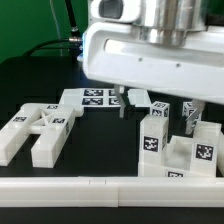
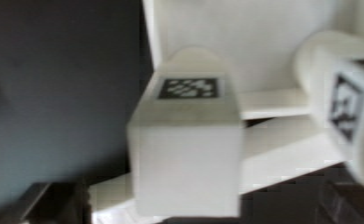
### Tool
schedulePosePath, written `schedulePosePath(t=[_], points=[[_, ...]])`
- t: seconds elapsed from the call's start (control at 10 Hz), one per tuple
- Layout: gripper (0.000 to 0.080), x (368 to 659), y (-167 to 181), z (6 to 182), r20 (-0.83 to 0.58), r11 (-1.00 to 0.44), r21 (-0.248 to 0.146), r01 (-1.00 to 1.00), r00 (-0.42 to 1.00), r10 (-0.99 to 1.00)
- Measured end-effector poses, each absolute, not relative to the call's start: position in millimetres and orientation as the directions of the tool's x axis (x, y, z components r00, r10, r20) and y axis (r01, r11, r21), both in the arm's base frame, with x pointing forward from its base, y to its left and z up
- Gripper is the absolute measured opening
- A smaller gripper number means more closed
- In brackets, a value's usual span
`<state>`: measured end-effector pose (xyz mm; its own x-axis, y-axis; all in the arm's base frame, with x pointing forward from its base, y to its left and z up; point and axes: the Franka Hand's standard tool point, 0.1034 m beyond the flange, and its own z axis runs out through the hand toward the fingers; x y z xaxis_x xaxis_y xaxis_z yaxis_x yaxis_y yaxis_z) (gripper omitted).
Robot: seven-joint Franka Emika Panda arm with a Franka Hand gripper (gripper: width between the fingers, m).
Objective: Assemble chair
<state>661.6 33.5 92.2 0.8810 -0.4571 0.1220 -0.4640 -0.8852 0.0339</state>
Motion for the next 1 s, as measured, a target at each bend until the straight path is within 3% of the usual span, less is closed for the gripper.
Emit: schedulePosePath(t=[0.2,1.0], points=[[0.0647,651.2,41.9,105.8,0.117,-0.876,0.015,-0.482,0.871,-0.477],[0.0649,650.7,39.3,101.3,0.114,-0.875,0.02,-0.483,0.871,-0.478]])
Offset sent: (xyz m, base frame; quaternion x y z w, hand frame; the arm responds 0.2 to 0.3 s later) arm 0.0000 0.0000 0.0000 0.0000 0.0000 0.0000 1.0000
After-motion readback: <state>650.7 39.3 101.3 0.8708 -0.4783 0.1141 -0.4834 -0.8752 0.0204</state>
